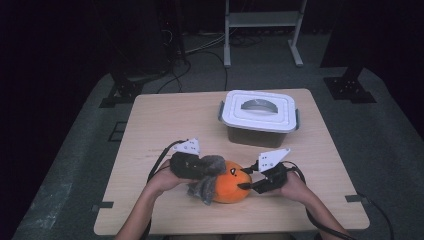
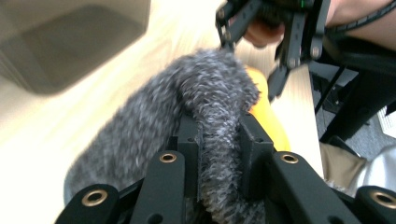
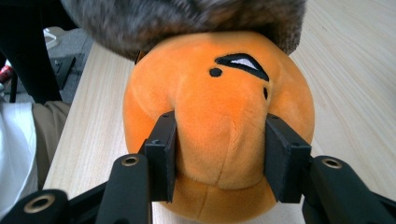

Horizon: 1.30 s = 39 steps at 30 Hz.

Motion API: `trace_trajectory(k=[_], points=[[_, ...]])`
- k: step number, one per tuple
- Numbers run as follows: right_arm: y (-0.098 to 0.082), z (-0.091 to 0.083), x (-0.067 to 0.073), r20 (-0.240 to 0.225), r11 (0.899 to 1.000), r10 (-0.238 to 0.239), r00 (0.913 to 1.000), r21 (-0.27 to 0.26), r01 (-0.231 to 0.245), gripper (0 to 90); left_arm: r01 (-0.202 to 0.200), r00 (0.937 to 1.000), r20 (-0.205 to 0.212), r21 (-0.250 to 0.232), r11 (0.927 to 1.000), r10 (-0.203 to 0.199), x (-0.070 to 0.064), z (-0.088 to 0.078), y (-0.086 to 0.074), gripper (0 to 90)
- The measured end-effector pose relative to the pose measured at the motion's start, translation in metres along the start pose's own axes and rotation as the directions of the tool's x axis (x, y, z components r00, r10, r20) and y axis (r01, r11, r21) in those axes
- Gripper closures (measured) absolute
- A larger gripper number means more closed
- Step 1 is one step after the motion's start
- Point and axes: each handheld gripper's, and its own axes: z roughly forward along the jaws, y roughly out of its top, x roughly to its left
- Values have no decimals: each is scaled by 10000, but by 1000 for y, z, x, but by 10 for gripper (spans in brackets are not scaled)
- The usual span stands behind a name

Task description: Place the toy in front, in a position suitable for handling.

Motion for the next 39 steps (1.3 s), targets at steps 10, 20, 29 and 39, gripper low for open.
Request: trace_trajectory(k=[10,20,29,39], points=[[1,-7,0,-83,9977,-646,9979,212,648,534,-22,9981,624,176,9998,11,-1,29,9,743],[8,-6,3,-319,9998,-191,9993,50,192,368,598,9959,683,27,9982,-599,-7,9,-26,738],[7,2,4,-400,9945,1046,9937,-72,-1049,236,442,9899,1366,-399,9982,-384,-12,11,-14,721],[-2,-5,4,-81,9997,259,9996,-37,-259,537,86,9972,736,204,9998,-100,-10,18,-13,738]])
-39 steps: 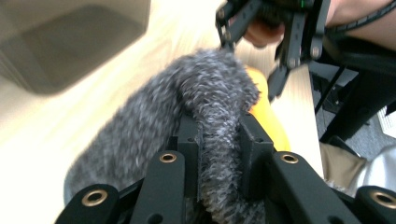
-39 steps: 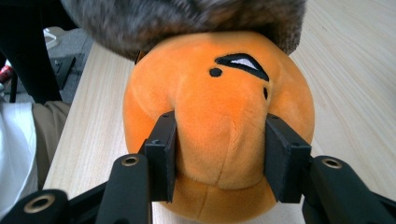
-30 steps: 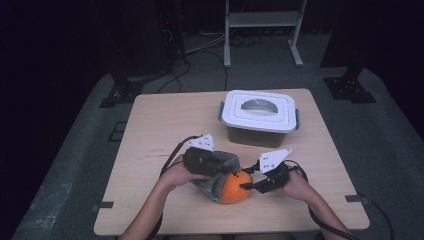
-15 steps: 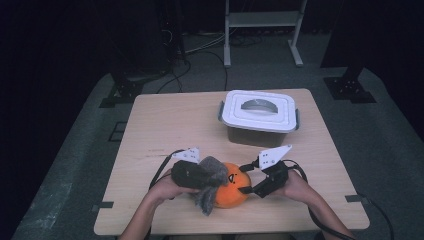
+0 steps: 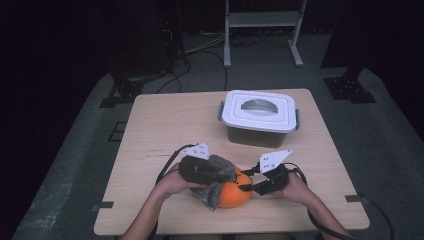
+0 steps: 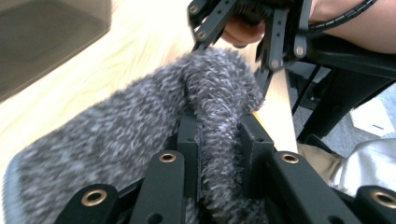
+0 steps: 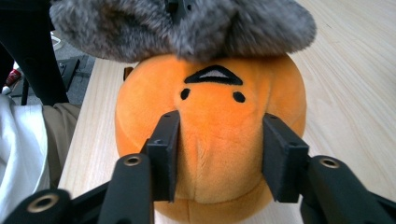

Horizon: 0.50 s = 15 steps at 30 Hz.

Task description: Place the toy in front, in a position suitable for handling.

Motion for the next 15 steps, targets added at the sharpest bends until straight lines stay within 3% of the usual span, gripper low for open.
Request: trace_trajectory(k=[6,11,15], points=[[4,-2,1,10,9992,-364,9993,165,364,551,322,9971,-680,-350,9989,-345,1,-32,-18,737],[-2,-11,-2,-3,9999,-145,9999,59,145,554,655,9871,-1395,-917,9936,-780,6,-68,-34,737],[-5,-17,-4,69,10000,-18,10000,-15,18,553,596,9762,-2007,-1146,9916,-819,4,-94,-38,737]])
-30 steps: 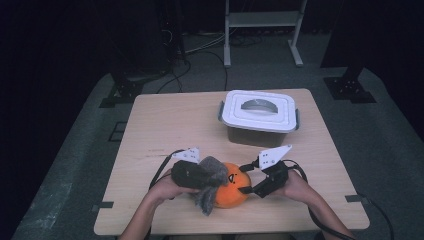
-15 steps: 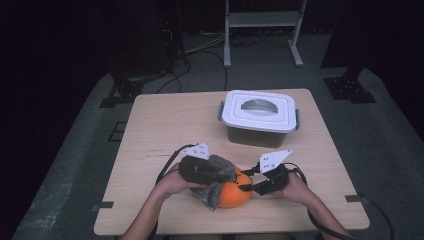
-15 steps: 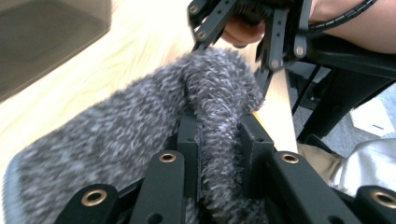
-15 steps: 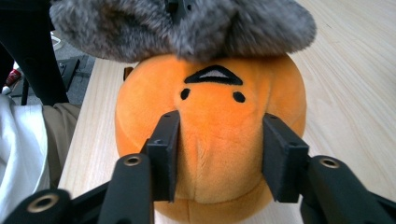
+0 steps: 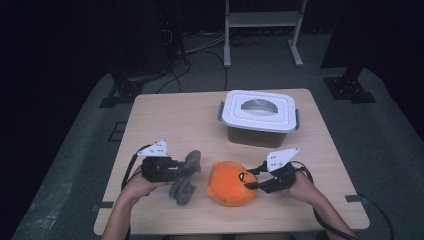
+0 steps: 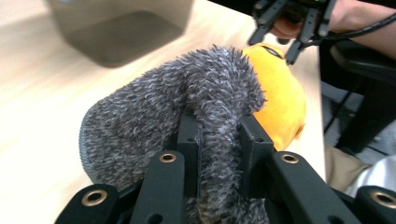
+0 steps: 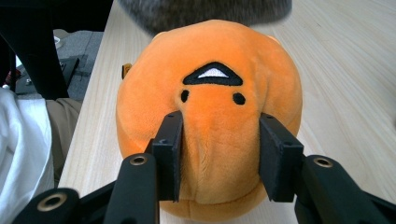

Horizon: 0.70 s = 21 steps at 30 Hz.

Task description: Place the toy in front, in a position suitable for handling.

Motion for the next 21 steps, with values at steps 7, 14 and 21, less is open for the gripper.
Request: trace_trajectory(k=[7,14,21], points=[[-5,-8,-1,129,9995,281,9995,-175,-279,545,-20,9919,-1267,28,10000,24,2,-40,-4,730],[-8,-10,-4,-16,9958,786,9969,-473,-785,442,442,9829,-1806,374,9983,-367,7,-41,-28,701],[-4,-23,-6,-314,9844,1421,9894,-1002,-1446,316,589,9863,-1546,11,9983,-580,6,-30,-38,589]])
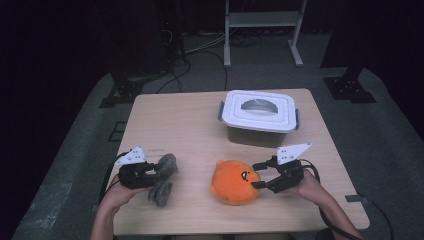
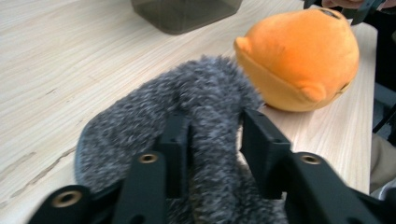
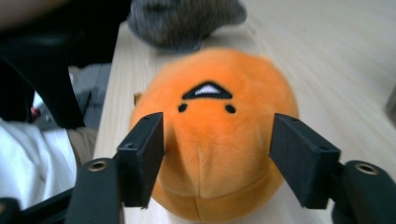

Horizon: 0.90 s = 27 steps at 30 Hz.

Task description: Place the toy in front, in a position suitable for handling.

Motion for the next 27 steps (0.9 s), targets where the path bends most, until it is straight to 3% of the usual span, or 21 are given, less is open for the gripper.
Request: trace_trajectory(k=[5,11,18,27], points=[[7,-20,-6,298,9989,381,9988,-294,-372,265,1,9999,133,-637,9980,8,-3,0,2,455],[16,-32,-16,683,9985,525,9963,-211,-511,250,-7,10000,-37,-719,9974,4,-5,1,3,311],[32,-32,-27,1010,9990,443,9939,-36,-442,231,71,9998,-180,-765,9970,-85,-4,-1,3,216],[56,-25,-34,1103,9998,117,9938,170,-137,229,283,9989,-339,-1014,9944,-319,-1,-8,3,148]])
